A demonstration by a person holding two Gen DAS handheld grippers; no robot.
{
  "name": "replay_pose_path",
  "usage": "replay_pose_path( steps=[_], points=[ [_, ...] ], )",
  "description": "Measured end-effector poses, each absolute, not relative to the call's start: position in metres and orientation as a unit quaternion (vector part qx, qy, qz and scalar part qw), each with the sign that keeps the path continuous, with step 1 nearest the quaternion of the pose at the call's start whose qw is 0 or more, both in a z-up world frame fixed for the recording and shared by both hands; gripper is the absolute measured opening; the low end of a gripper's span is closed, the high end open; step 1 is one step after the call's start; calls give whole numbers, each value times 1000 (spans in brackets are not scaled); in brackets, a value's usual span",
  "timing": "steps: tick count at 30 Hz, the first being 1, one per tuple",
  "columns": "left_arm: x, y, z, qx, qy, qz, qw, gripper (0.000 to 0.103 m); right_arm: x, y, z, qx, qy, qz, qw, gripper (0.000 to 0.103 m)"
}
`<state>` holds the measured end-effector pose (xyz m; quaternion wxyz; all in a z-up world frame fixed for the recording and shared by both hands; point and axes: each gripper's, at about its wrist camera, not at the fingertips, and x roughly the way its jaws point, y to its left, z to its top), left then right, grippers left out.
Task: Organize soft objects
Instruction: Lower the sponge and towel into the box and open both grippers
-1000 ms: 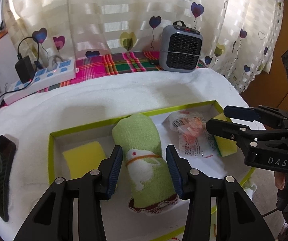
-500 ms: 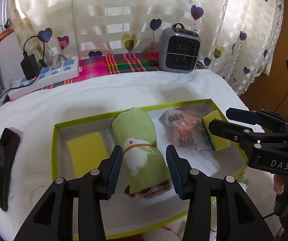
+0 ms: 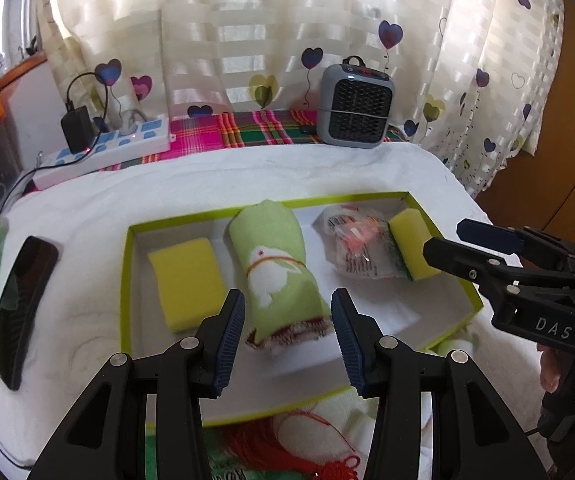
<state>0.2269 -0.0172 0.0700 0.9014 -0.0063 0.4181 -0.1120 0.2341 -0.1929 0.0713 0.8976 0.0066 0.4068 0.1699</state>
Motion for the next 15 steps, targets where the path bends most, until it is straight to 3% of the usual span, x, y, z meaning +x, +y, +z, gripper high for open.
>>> replay_pose_path(
  steps=[15],
  points=[
    [189,-14,73,-11,406,-105,908,44,191,-200,71,11,381,165,910,60]
  ],
)
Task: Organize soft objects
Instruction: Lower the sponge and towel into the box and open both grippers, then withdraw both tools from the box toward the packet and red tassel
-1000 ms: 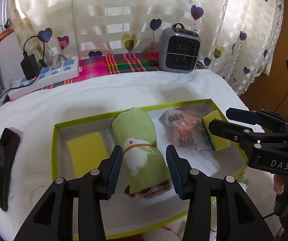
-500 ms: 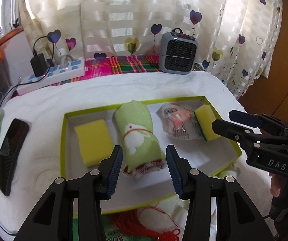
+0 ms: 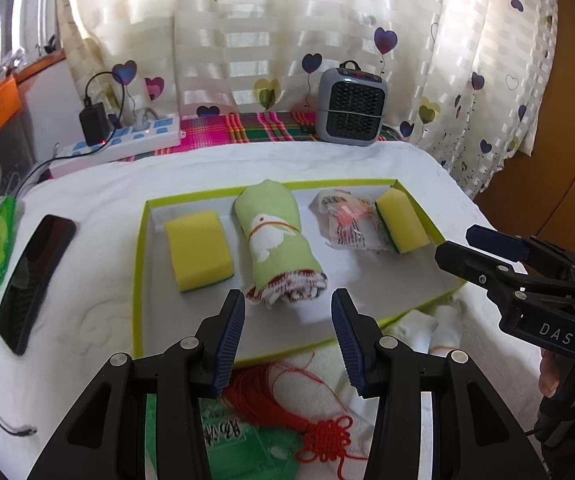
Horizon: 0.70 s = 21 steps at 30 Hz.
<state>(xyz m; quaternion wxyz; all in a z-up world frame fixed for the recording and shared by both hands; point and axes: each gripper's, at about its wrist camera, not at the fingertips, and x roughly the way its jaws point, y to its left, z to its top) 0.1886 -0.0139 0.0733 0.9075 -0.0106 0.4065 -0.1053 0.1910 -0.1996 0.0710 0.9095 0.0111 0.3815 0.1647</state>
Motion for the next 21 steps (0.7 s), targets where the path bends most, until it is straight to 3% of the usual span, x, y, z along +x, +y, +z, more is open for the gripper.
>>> replay_pose_path(
  steps=[21],
  points=[
    [139,7,67,-20,401,-94,911,44,137,-191,70,-6,352,176,919,60]
  ],
)
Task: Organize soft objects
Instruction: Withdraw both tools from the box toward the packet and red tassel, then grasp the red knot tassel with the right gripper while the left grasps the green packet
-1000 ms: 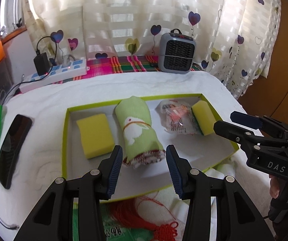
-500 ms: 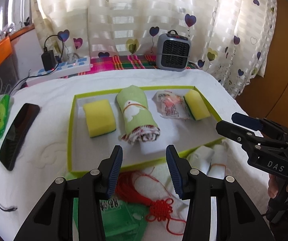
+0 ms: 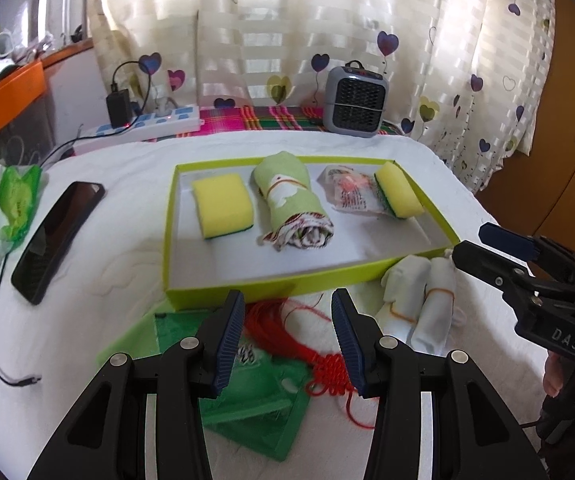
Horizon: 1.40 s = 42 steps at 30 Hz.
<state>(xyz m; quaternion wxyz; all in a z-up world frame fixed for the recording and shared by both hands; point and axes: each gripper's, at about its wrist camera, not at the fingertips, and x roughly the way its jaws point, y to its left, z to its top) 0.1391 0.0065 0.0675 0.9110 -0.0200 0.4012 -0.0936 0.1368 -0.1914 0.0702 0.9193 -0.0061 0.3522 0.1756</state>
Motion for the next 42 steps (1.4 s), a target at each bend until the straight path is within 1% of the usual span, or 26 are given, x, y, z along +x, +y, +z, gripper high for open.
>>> replay_pose_path(
  steps=[5,10,26,29,30,31,36,42],
  points=[
    [127,21,65,-29,401,-90,911,44,119,-184,72,-20,327,176,928,60],
    [119,37,64,-40,398,-83,913,44,108,-177,71,-25,327,186,926,60],
    [107,85,43,-89,417,-71,902,44,92,-138,47,-41,360,250,898,60],
    [108,89,41,-99,419,-79,899,44,91,-126,41,-48,368,265,890,56],
    [108,90,40,-102,419,-86,898,44,91,-124,40,-50,369,267,889,50],
    [109,91,40,-107,419,-90,897,44,92,-120,38,-53,372,269,887,46],
    [116,92,35,-135,429,-113,886,44,96,-107,32,-60,383,282,878,44],
    [128,88,27,-145,444,-128,875,44,105,-96,25,-67,399,285,869,44]
  ],
)
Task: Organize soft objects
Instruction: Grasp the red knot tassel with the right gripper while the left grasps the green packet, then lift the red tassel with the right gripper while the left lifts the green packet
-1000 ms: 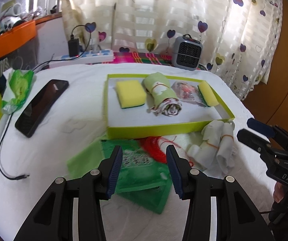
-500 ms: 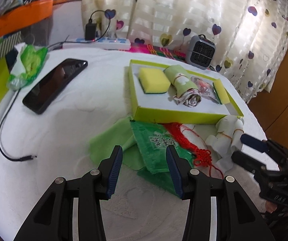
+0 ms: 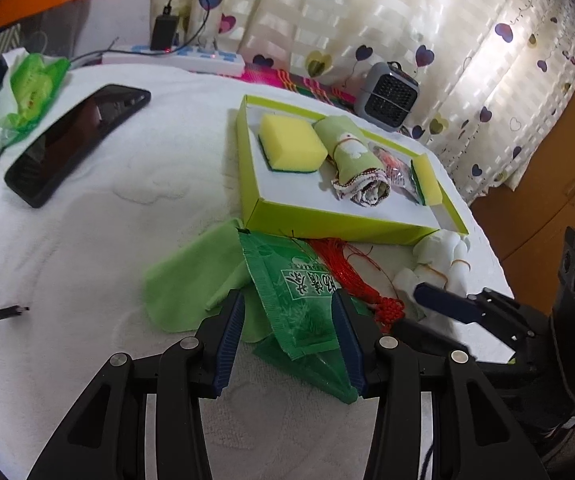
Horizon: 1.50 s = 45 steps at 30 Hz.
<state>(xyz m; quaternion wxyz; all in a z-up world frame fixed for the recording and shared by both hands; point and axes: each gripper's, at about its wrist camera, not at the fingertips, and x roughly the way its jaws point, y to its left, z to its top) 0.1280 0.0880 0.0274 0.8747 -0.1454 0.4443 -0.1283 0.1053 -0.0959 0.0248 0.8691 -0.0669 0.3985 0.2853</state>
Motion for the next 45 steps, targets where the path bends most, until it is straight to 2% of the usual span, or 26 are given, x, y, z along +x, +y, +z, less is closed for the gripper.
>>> replay_pose_path(
  steps=[19,22,25,28,32,45],
  points=[
    [149,75,23,-161,458,-135,864,44,124,-83,7,-80,433,286,851,44],
    [149,75,20,-171,460,-137,861,43,124,-84,6,-79,432,283,853,40],
    [150,76,20,-176,458,-134,861,35,125,-86,6,-76,432,277,855,31],
    [150,77,21,-182,455,-136,861,20,125,-88,6,-76,431,274,856,26],
    [149,75,23,-178,449,-138,865,14,124,-89,6,-78,429,270,858,23],
    [141,79,29,-175,435,-132,873,11,125,-97,6,-38,437,281,854,20]
  ],
)
